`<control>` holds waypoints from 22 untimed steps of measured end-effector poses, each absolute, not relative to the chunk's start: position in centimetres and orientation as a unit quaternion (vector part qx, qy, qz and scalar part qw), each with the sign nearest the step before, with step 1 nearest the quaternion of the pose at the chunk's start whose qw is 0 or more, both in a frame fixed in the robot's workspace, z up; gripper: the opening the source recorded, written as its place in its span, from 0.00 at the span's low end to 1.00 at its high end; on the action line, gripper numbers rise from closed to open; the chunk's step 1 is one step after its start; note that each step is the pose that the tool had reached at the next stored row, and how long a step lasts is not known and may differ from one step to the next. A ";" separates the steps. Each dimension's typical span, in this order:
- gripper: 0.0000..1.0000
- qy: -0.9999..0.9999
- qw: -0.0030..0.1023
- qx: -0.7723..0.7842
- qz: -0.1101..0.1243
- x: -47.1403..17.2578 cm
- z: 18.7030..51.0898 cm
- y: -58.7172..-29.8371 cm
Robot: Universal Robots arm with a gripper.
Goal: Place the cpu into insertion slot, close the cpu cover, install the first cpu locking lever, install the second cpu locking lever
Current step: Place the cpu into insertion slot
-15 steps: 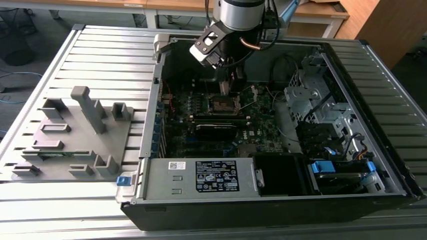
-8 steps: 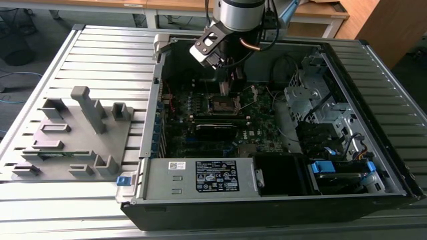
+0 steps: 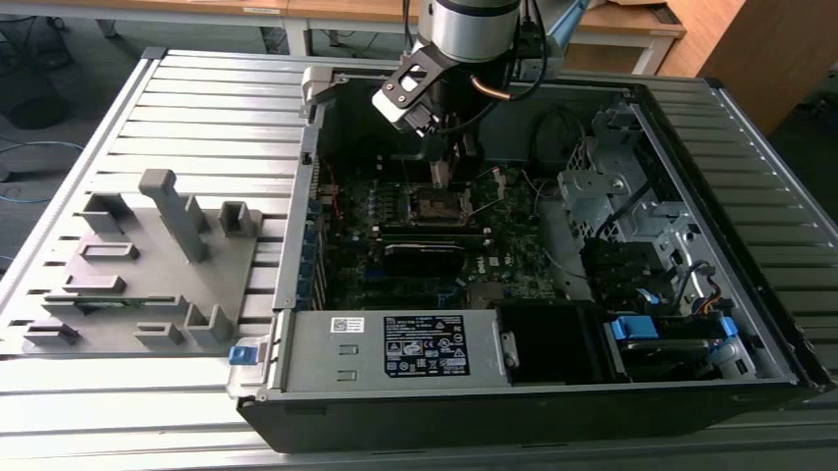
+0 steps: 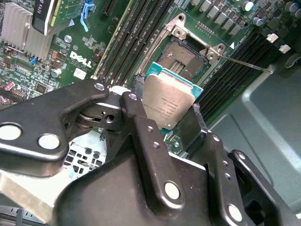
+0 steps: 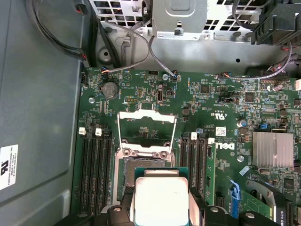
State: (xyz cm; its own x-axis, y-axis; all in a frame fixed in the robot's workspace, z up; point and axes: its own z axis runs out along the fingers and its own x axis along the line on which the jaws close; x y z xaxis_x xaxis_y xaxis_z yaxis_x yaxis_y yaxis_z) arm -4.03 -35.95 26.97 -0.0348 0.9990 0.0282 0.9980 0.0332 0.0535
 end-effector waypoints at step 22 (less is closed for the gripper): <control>0.54 0.719 0.008 0.695 0.029 -4.0 25.3 -35.5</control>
